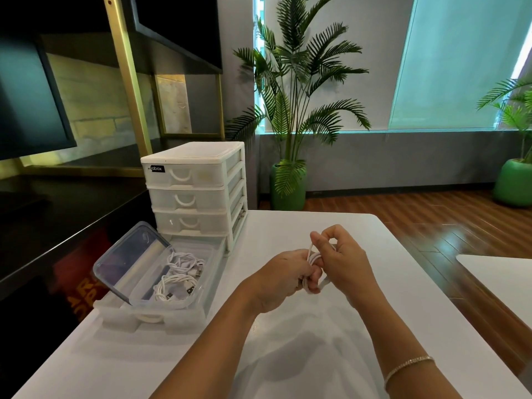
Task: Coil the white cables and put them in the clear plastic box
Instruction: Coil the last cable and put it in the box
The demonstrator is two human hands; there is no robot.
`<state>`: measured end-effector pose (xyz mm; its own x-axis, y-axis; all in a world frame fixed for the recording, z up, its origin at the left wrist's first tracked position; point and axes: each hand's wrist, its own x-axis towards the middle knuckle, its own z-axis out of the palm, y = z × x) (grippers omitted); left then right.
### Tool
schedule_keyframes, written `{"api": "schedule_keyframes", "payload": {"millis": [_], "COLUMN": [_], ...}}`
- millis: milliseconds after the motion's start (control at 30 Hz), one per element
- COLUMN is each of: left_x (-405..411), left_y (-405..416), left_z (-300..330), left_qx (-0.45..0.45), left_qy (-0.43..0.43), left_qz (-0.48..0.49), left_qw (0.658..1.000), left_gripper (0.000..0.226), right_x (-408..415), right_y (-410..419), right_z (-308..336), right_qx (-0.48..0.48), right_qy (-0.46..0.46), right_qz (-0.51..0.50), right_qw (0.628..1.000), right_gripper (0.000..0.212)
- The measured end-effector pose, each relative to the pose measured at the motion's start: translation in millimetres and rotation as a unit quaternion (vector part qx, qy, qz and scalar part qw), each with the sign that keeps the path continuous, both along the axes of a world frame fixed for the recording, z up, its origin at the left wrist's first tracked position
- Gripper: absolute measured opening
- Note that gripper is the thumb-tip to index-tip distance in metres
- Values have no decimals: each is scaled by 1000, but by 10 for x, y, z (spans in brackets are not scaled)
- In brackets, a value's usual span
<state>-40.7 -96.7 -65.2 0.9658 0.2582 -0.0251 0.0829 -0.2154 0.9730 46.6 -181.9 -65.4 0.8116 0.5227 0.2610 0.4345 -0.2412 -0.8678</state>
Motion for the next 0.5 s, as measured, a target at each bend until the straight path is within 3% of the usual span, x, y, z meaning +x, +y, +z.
{"api": "schedule_keyframes", "payload": {"millis": [100, 200, 367, 500], "left_x": [30, 70, 122, 140], "left_y": [-60, -110, -220, -241], "left_z": [-2, -29, -75, -121], "left_qx": [52, 142, 281, 373], "left_qy": [-11, -14, -39, -53], "left_qz": [15, 53, 104, 103], "left_qw": [998, 988, 953, 920], "left_gripper": [27, 14, 42, 41], "right_x": [33, 75, 133, 137], "right_y": [8, 6, 10, 18], "right_z": [-6, -28, -50, -34], "right_qx": [-6, -11, -22, -15], "right_qy": [0, 17, 79, 142], "right_qz": [-35, -65, -90, -97], "right_qw": [999, 998, 993, 985], "right_gripper": [24, 24, 26, 22]}}
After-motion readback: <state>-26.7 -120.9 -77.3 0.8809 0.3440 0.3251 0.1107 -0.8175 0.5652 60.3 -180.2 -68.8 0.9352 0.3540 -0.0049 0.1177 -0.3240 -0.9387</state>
